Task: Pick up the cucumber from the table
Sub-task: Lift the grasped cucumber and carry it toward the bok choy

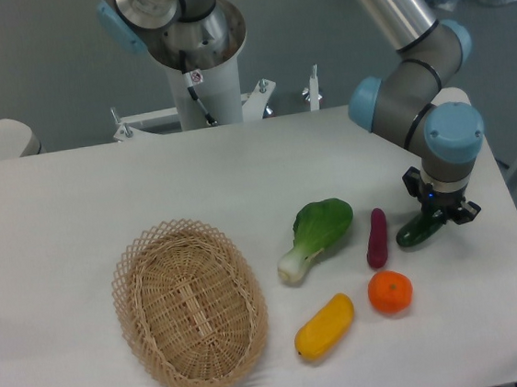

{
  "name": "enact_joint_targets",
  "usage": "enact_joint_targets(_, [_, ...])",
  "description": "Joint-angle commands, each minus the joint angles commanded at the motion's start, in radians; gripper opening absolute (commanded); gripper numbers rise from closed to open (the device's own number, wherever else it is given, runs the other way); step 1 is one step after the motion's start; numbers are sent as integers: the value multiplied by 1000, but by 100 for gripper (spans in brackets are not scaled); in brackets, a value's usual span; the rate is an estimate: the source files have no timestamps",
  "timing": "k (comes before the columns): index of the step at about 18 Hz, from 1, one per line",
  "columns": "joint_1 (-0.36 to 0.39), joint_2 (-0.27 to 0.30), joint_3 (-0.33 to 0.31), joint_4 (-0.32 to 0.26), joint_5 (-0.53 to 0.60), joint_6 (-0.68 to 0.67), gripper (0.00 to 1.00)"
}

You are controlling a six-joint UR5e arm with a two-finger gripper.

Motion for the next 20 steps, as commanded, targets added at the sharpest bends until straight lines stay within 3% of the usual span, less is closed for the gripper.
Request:
enact_joint_targets(4, [0,6,21,-2,0,9,19])
enact_joint_targets(8, [-3,31,98,-32,-24,3,19])
enact_joint_targets(14, [-50,156,183,-299,-132,-93,19])
enact_joint_targets(18, [-103,239,181,-406,-176,-181,19])
enact_joint_targets(20, [-129,268,175,-431,-218,-230,19])
